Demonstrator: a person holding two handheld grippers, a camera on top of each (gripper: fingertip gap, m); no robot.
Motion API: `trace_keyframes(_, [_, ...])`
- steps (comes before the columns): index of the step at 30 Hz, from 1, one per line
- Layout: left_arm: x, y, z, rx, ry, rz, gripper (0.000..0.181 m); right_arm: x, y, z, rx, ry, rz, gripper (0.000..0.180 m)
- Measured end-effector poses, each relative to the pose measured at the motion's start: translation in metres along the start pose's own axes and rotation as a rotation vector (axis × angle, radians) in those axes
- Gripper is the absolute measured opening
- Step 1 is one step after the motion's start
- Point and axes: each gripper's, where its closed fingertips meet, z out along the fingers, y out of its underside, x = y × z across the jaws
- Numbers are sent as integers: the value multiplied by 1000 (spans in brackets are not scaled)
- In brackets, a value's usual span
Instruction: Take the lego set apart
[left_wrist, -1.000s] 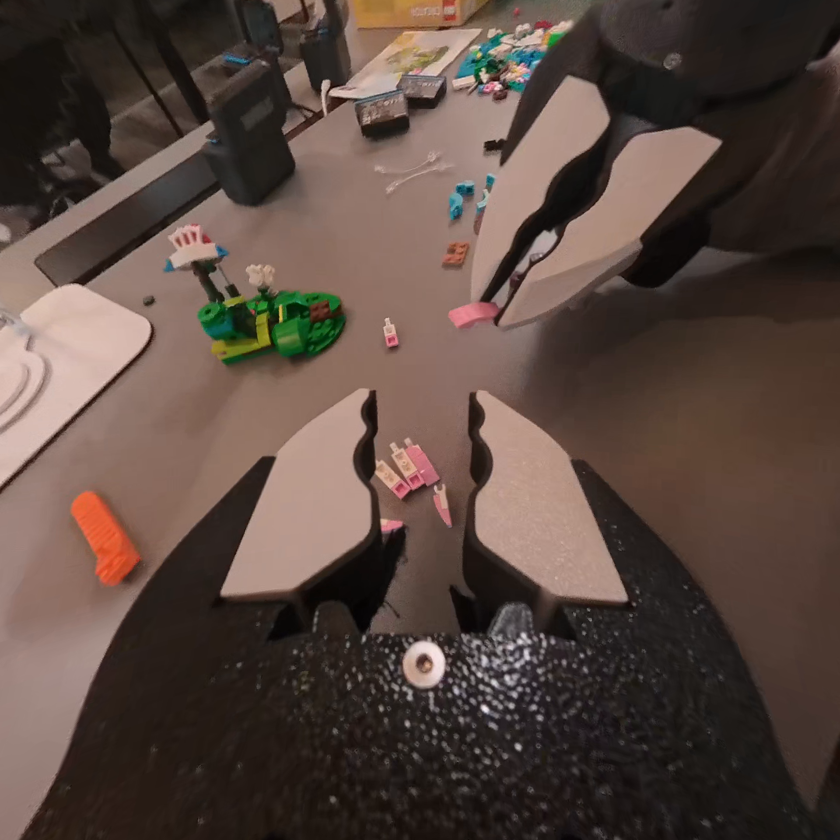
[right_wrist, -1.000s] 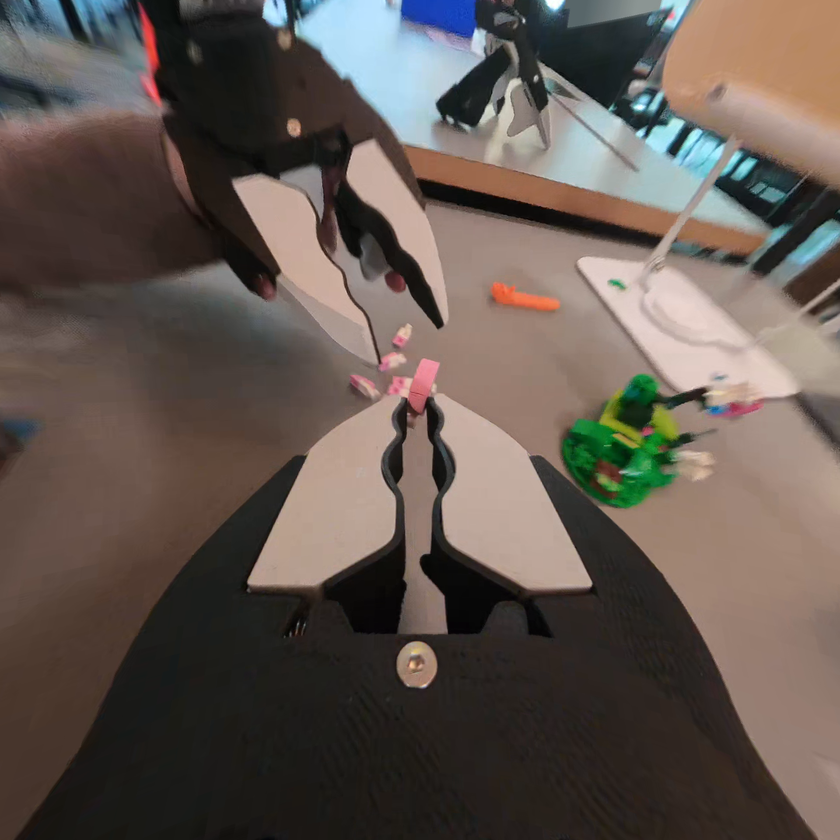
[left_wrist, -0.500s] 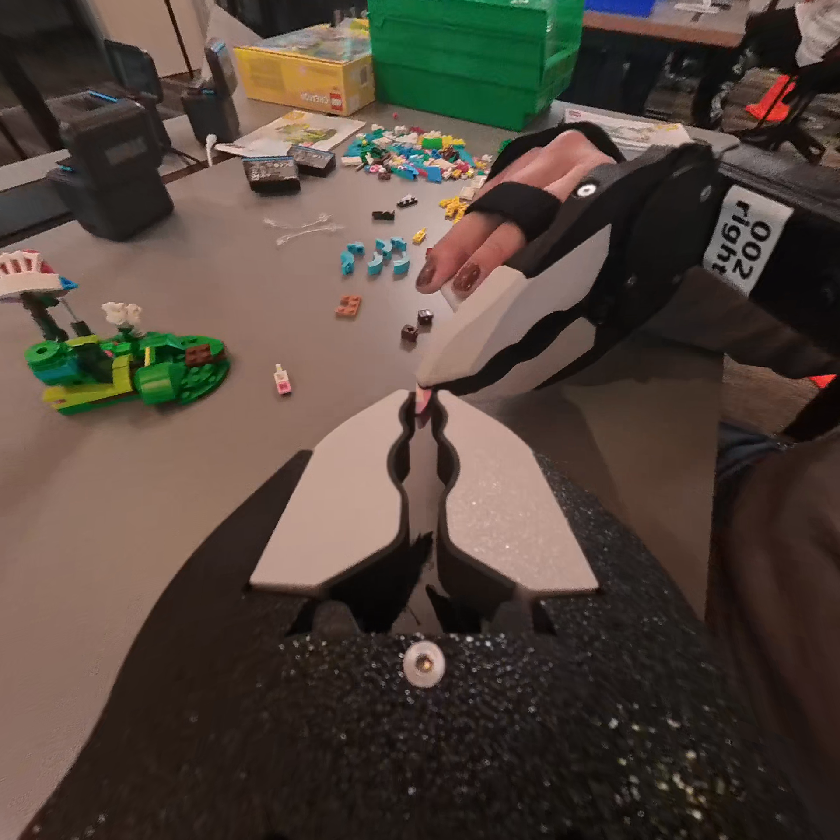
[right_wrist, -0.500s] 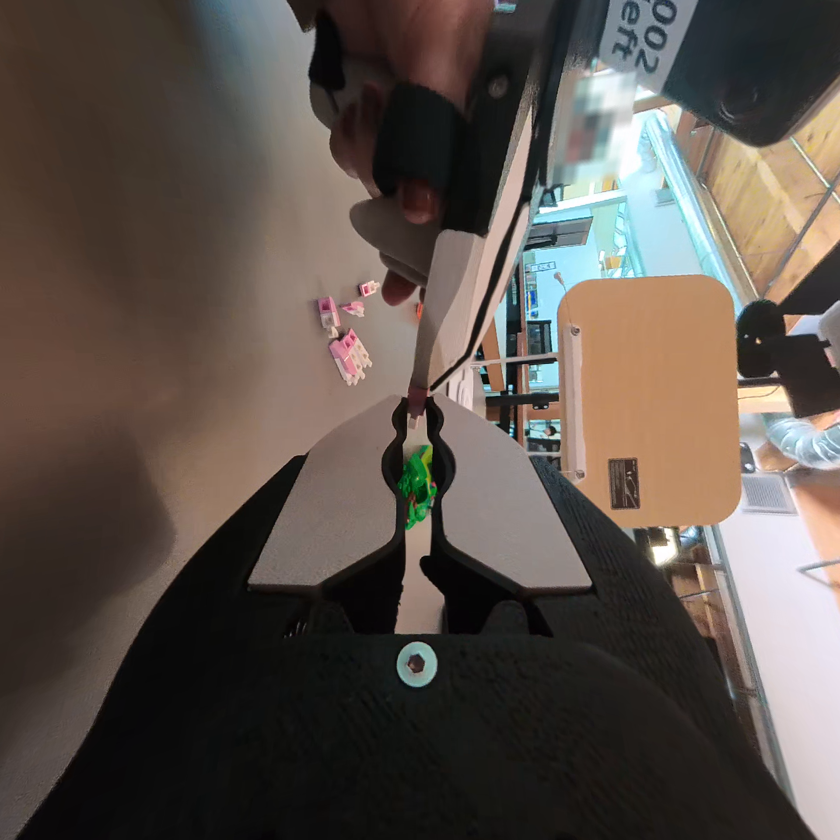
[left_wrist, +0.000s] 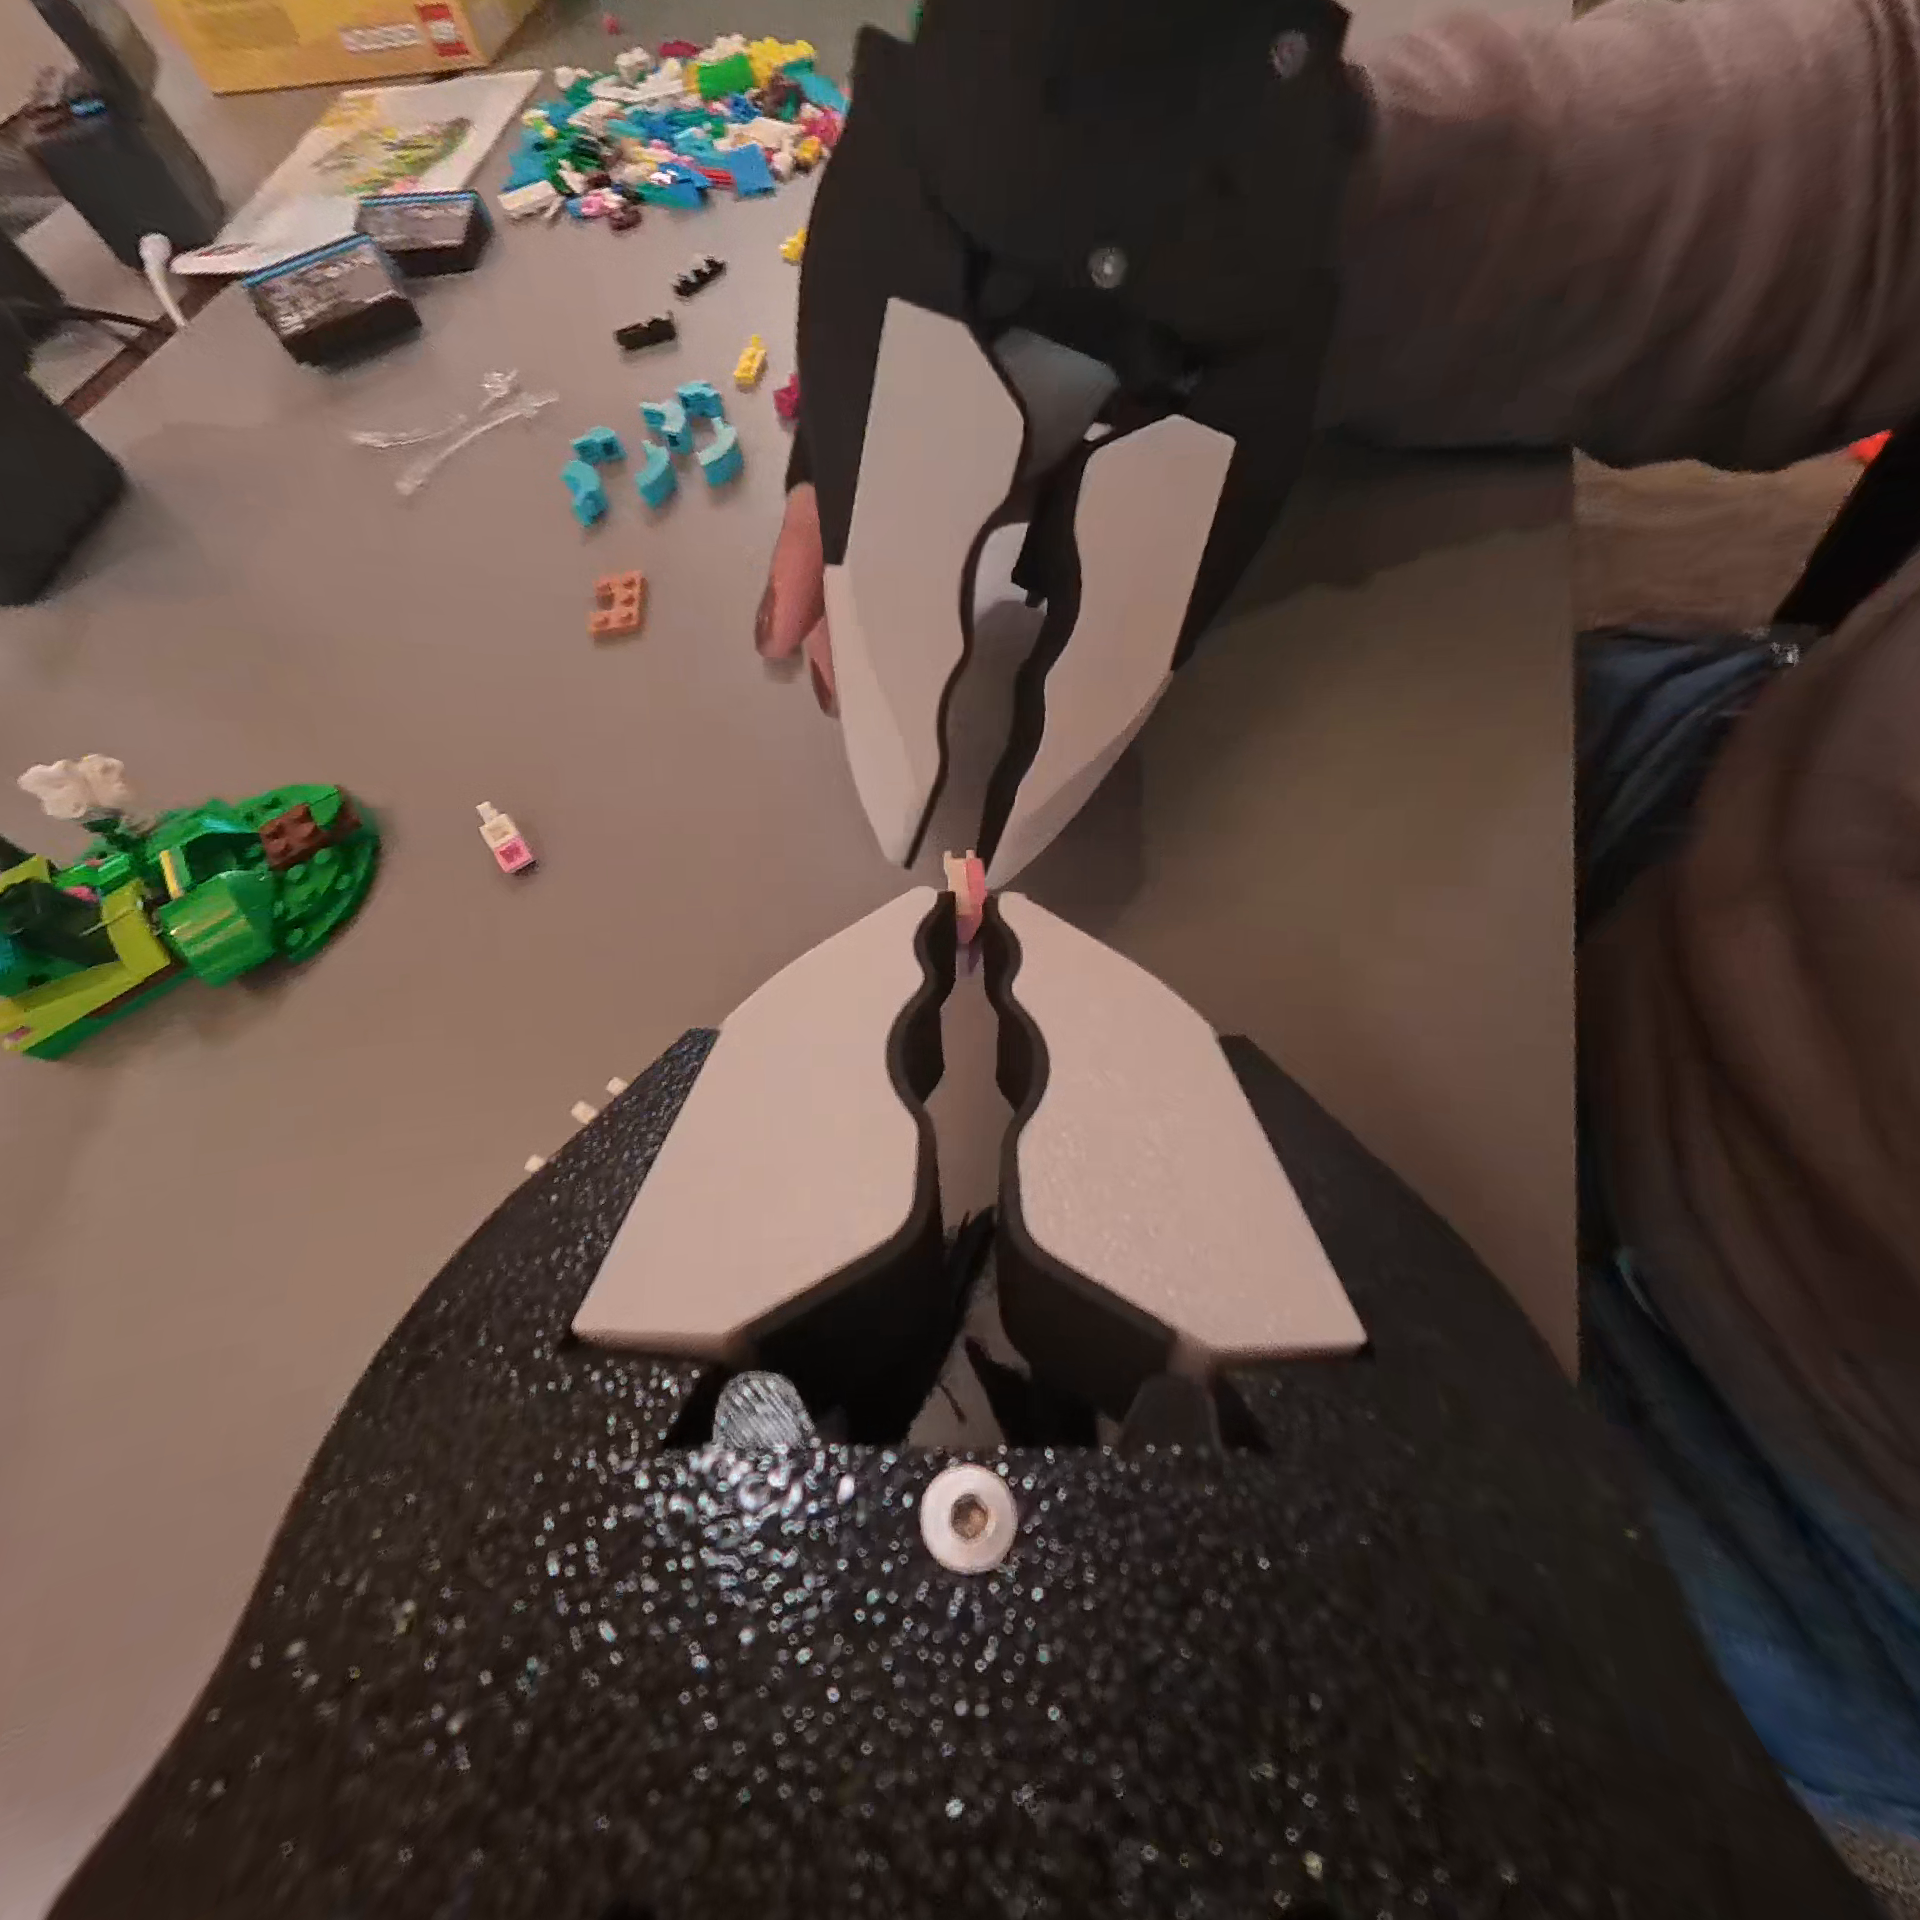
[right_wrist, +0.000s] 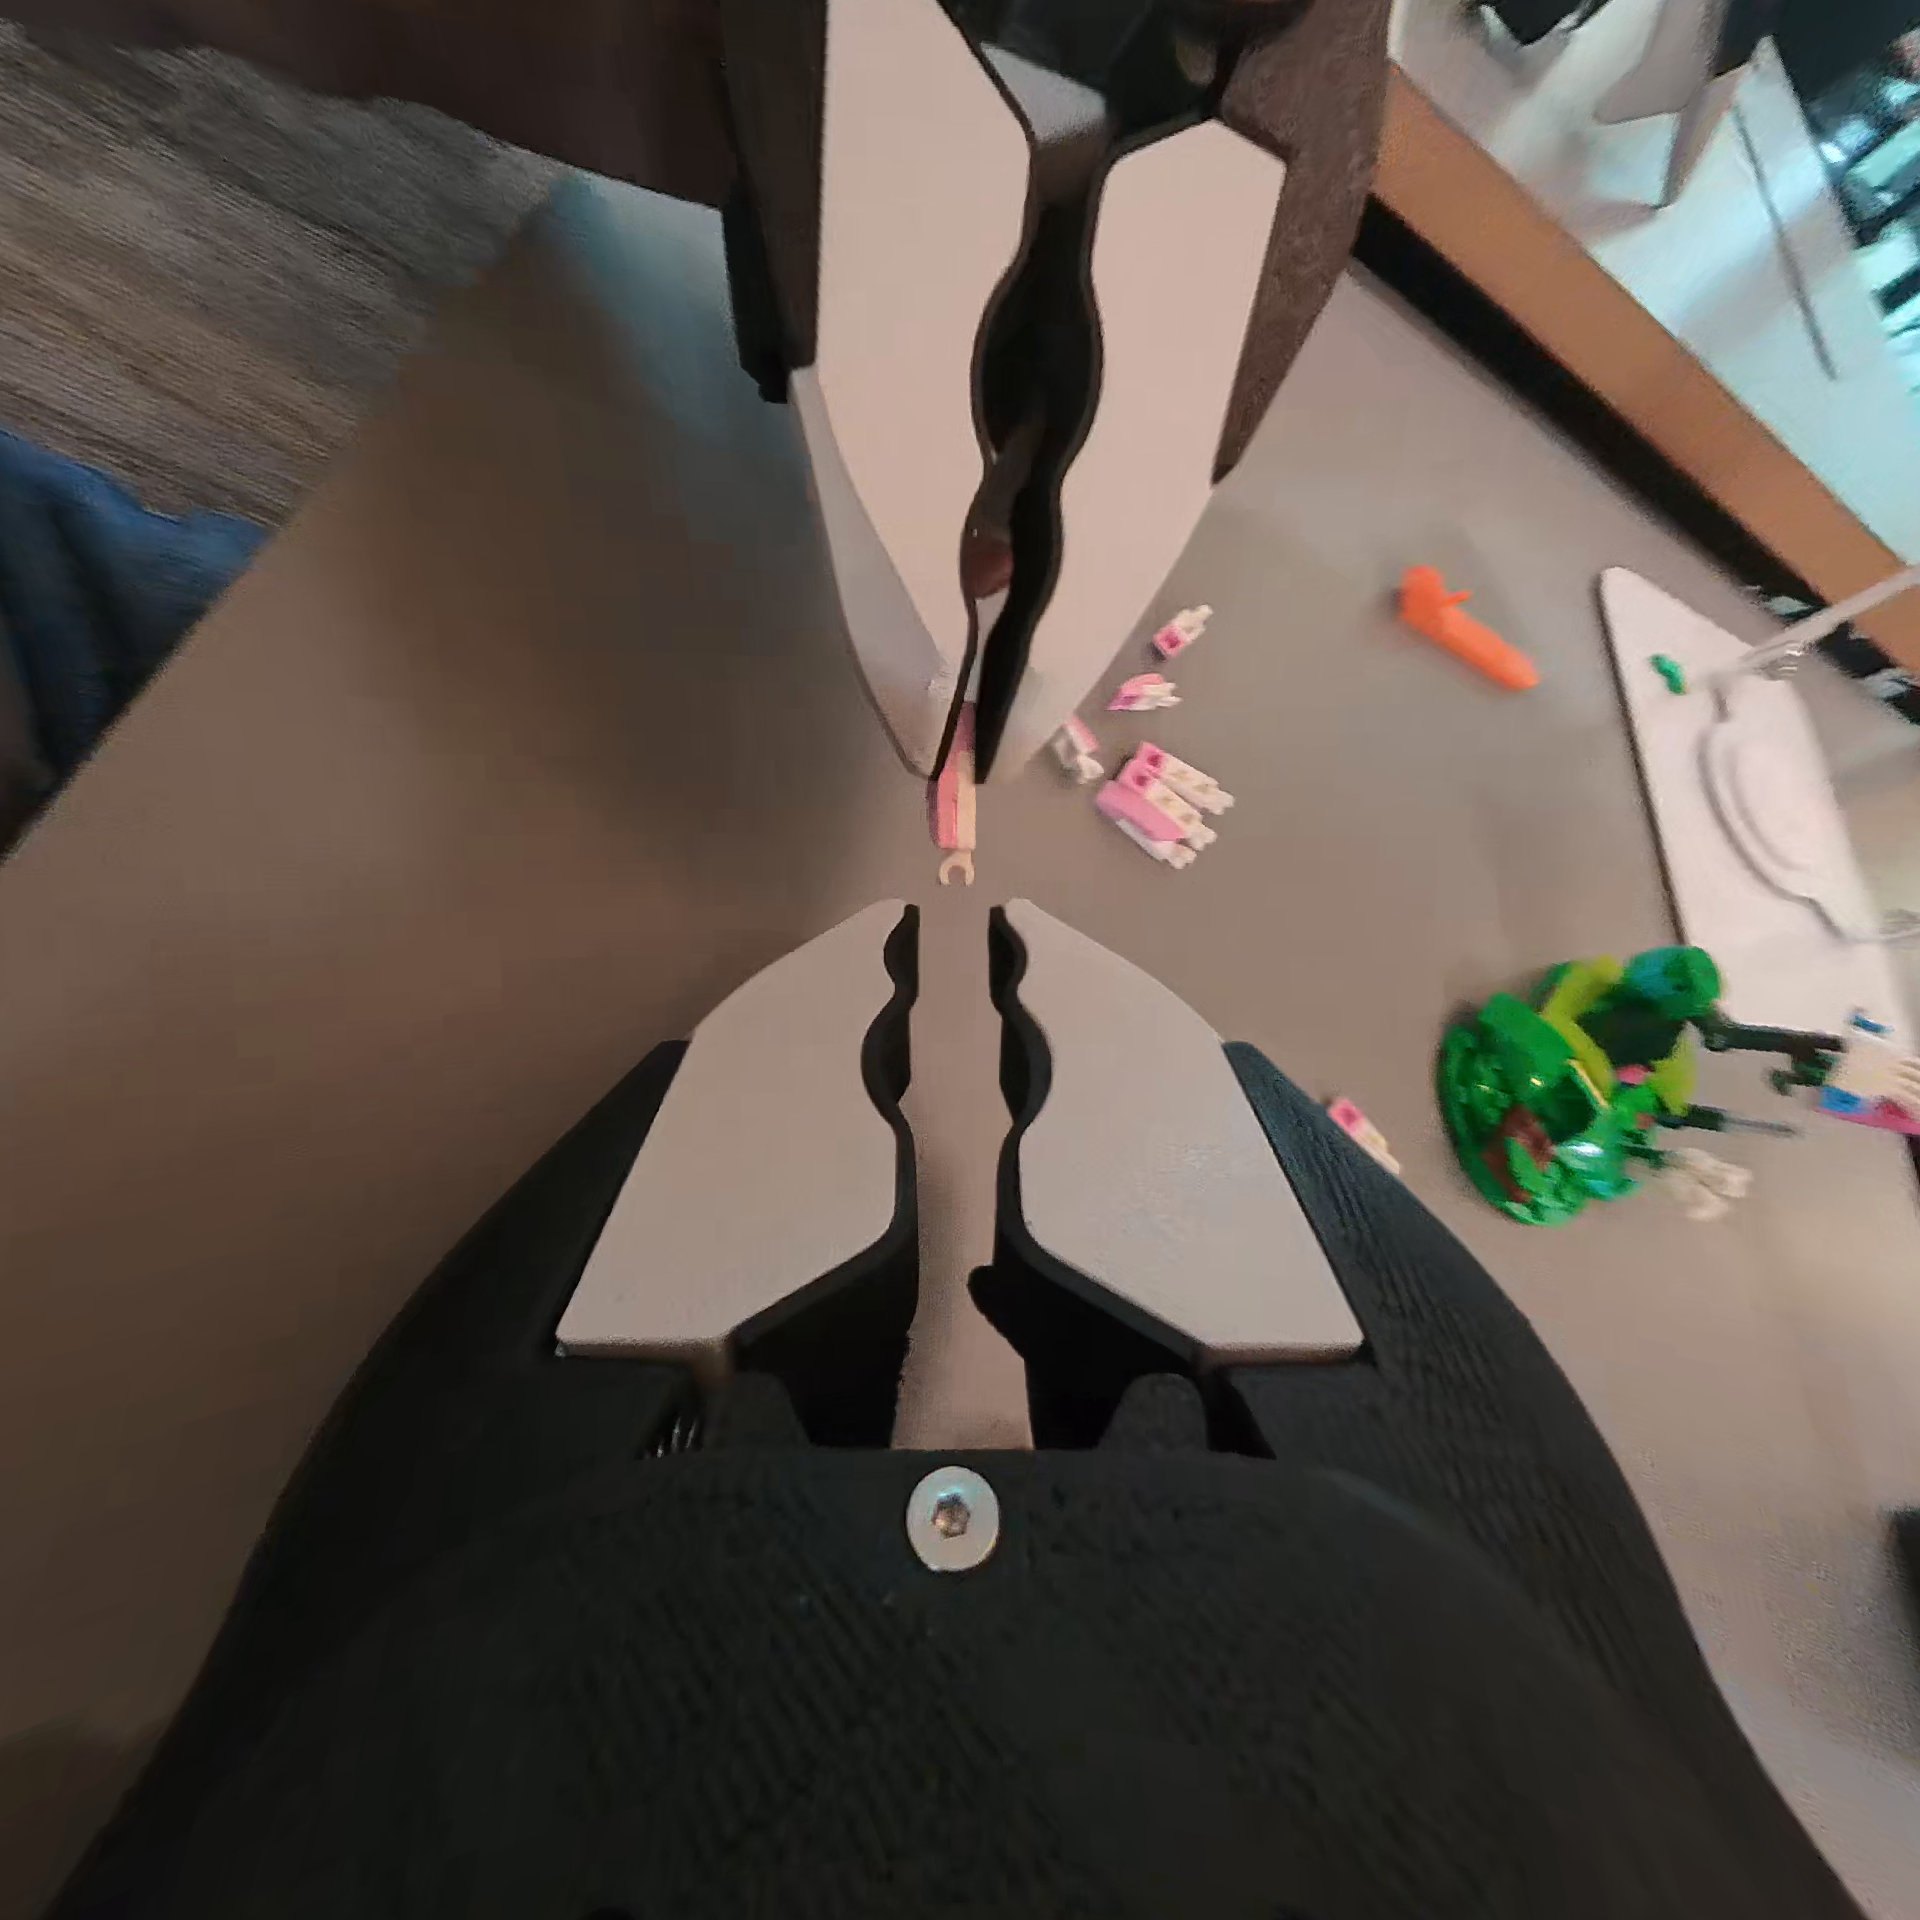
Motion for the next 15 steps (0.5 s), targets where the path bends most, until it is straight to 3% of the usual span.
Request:
trace_keyframes(1, [2, 2, 1, -15, 6, 15, 4, -4, -2, 0, 10, -27, 7, 7])
trace_keyframes(11, [20, 2, -1, 11, 110, 74, 4, -20, -9, 2, 43, -119, 25, 12])
trace_keyframes(15, [18, -1, -2, 27, 95, 67, 5, -20, -10, 1, 38, -118, 9, 3])
